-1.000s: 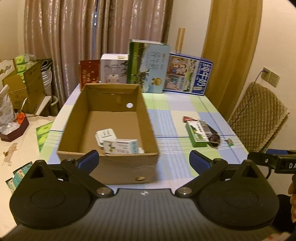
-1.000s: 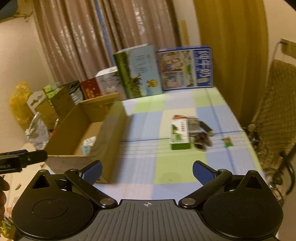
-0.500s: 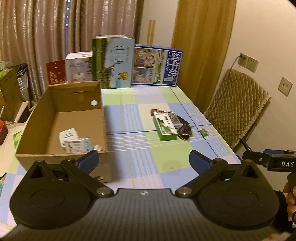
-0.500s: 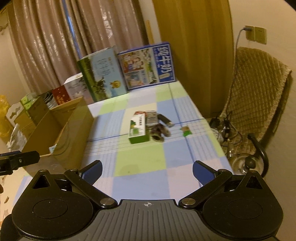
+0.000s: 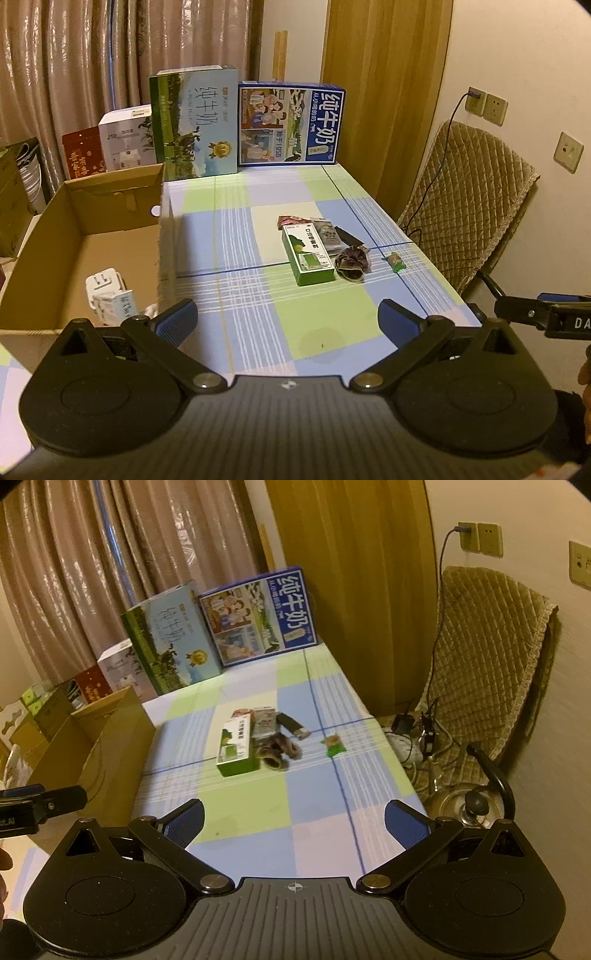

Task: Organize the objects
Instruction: 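Grasp green spray box with left tool while right tool grasps green-wrapped candy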

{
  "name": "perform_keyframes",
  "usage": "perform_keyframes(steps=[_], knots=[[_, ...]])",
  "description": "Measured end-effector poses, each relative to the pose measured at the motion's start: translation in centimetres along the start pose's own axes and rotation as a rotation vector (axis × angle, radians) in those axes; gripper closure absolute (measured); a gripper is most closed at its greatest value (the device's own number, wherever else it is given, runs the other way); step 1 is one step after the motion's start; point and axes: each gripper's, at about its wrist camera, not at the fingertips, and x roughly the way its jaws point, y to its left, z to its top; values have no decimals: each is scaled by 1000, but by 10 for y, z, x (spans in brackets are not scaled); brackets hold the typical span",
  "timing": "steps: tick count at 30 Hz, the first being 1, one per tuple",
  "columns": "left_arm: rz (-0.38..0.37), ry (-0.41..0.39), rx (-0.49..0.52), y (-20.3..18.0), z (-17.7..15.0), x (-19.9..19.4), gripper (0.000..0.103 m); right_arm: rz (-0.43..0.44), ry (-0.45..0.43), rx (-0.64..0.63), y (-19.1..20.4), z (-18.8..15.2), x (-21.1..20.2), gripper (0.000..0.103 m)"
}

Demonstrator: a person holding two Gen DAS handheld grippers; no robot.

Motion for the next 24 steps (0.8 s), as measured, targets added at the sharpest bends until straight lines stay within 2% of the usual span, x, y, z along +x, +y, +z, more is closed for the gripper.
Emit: perform_keyframes(steps=[9, 18, 21, 24], knots=[[17, 10, 11, -17, 12, 50, 1, -25, -7, -18, -18, 19, 29, 2], [14, 45, 0, -23, 19, 120, 1, -16, 28, -72, -30, 41, 89, 3], [14, 58, 9, -23, 21, 142, 1, -12, 42, -94, -32, 47, 115, 12], [20, 67, 22, -22, 22, 162, 1, -31, 40, -109, -37, 49, 141, 27]])
